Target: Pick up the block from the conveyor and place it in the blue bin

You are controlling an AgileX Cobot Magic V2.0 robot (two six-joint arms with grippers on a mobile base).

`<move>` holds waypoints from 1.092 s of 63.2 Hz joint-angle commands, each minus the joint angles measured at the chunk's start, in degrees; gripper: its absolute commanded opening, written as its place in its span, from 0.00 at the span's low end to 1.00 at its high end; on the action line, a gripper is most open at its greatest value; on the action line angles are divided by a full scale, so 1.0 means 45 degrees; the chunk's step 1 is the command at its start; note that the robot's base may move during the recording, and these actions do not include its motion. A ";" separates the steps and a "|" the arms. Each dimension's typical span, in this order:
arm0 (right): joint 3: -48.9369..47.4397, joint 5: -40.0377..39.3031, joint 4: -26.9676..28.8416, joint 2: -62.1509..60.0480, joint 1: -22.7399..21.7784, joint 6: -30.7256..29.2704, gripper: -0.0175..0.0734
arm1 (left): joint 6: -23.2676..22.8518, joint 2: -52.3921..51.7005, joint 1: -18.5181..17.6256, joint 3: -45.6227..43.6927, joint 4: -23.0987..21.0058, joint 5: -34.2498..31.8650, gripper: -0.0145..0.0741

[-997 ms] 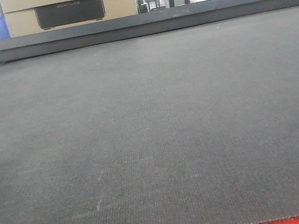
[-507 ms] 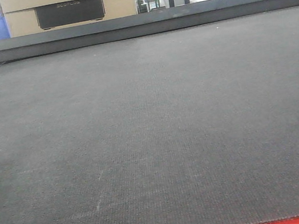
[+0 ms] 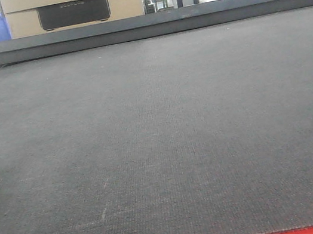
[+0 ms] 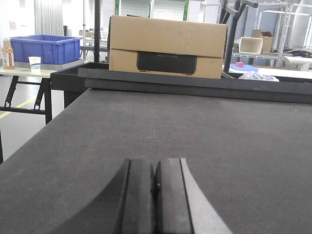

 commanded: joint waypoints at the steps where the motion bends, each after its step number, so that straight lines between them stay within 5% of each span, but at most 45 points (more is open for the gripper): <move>1: -0.0014 -0.0302 0.0000 -0.0038 -0.0053 0.0011 0.01 | -0.0032 -0.0071 -0.0048 -0.0035 -0.0090 -0.0676 0.04; 10: -0.0014 -0.3059 0.0023 -0.0038 -0.0053 0.0011 0.01 | -0.0032 -0.0071 -0.0048 -0.0035 -0.1855 -0.2377 0.04; 17: -0.0159 -0.6223 0.0023 -0.0038 -0.0053 0.0011 0.01 | -0.0032 -0.0071 -0.0048 -0.0745 -0.1911 -0.2318 0.04; 34: -0.3266 -0.3854 0.0023 -0.0038 -0.0053 0.0011 0.01 | -0.0032 0.0740 -0.0048 -0.3829 -0.0633 -0.2168 0.04; 48: -0.5764 -0.3060 0.0023 0.1790 -0.0053 0.0011 0.01 | -0.0032 0.3733 -0.0048 -0.7938 -0.0606 0.0770 0.04; 69: -1.0440 0.3990 0.0023 0.5718 -0.0053 0.0011 0.01 | -0.0032 0.8279 -0.0048 -1.3350 0.0155 0.8478 0.04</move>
